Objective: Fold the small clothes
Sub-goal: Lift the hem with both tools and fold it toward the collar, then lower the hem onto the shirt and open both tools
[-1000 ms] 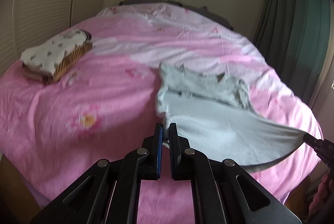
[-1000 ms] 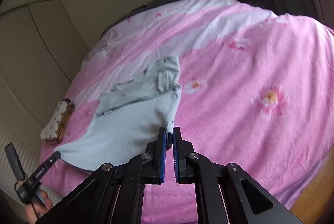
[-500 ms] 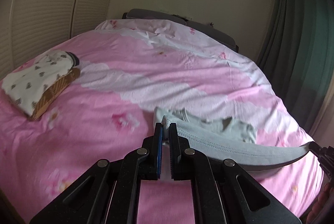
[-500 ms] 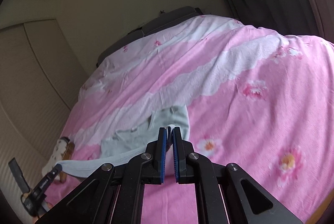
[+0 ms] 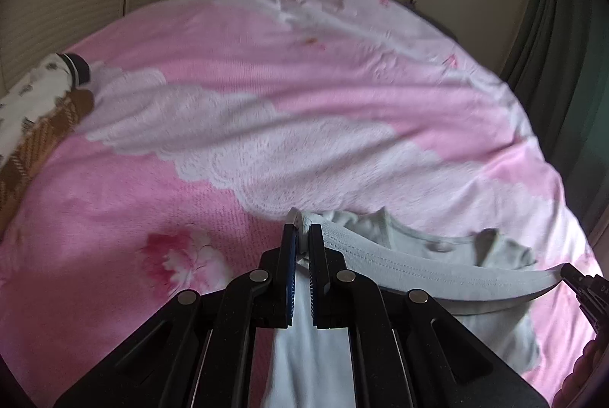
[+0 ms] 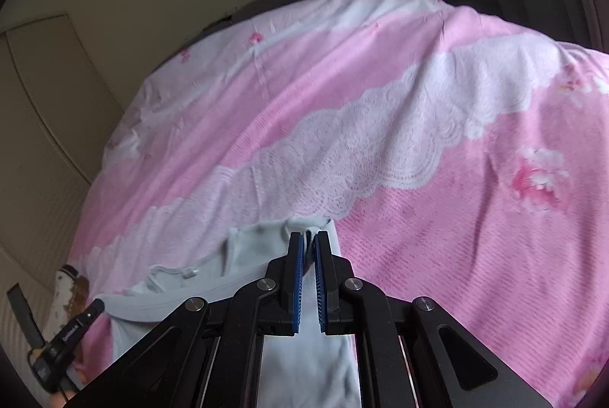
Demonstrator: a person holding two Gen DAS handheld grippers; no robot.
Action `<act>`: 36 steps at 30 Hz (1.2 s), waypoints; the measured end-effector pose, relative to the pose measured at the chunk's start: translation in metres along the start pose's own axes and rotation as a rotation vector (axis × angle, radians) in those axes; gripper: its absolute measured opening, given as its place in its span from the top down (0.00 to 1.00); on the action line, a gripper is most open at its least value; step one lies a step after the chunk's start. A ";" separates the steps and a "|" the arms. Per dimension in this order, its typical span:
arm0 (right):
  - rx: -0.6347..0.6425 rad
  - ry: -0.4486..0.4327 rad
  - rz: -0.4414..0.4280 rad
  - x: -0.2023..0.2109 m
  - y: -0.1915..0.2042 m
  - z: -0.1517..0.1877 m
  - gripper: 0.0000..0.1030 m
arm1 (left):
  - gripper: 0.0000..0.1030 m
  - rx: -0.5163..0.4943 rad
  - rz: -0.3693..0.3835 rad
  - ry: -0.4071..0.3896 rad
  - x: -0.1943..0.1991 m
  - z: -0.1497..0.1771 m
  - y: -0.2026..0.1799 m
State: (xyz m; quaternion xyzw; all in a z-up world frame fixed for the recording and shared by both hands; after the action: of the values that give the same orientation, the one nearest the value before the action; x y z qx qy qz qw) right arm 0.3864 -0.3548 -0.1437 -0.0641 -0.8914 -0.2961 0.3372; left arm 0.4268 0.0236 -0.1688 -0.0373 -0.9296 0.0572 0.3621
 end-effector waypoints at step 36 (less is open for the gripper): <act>0.533 0.161 0.063 -0.043 0.076 0.096 0.53 | 0.63 -0.443 0.108 0.162 -0.016 0.045 -0.090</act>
State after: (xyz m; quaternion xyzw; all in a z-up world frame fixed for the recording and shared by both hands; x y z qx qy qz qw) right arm 0.3888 -0.2344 -0.1916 0.0230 -0.9056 -0.0447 0.4211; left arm 0.4053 -0.0713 -0.2003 -0.1697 -0.8841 -0.1320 0.4149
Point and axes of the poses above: each gripper's, at about its wrist camera, not at the fingertips, and x roughly against the way its jaws point, y to its left, z to its underside, the point moved 1 cm from there along -x, roughly the way its jaws point, and after that the axes turned 9 degrees about -x, right-handed, at the moved point
